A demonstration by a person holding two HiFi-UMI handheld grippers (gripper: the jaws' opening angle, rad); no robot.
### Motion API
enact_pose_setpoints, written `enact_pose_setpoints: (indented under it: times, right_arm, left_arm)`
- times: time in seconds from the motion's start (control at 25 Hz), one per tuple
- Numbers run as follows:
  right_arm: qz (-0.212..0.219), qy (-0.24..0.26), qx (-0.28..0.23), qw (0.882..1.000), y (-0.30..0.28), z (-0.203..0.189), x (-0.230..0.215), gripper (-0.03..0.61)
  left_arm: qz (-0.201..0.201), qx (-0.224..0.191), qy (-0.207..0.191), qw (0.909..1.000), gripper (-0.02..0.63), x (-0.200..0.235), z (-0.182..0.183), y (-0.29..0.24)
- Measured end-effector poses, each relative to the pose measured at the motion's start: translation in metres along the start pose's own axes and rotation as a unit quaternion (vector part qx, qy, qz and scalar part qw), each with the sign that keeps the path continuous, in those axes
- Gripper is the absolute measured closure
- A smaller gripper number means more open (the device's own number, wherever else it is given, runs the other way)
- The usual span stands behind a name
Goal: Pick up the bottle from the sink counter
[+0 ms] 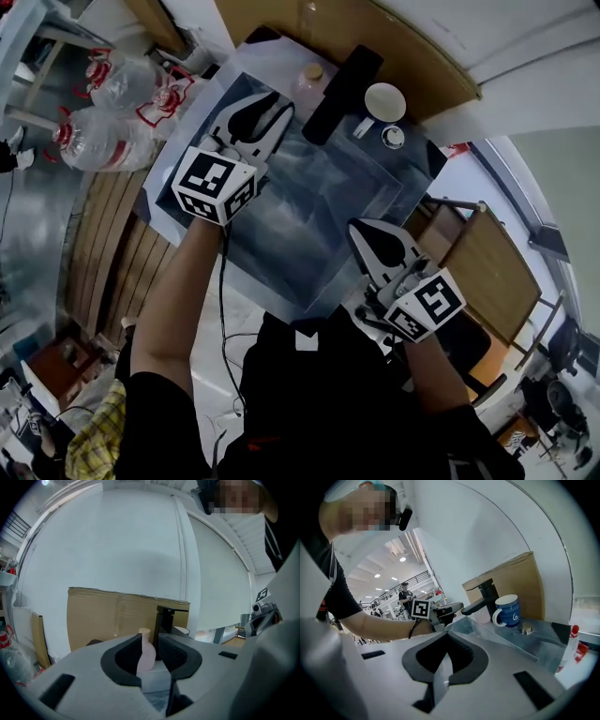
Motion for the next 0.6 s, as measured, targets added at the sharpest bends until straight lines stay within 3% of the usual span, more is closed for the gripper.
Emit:
enact_pose_setpoints:
  times: [0.6]
  right_arm:
    - [0.004, -0.023, 0.016, 1.0, -0.018, -0.026, -0.029, 0.575]
  left_arm:
    - [-0.029, 0.011, -0.02, 0.9993, 0.419, 0.022, -0.021, -0.068]
Point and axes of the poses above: the fingertips, and each gripper's own axes: y backward along the fingers, x to its left, z out of its top, the point moved 5 cm from there along y, backward along the fingers, and after that the axes turned 1 degree about -x, right-handed, at the moved point
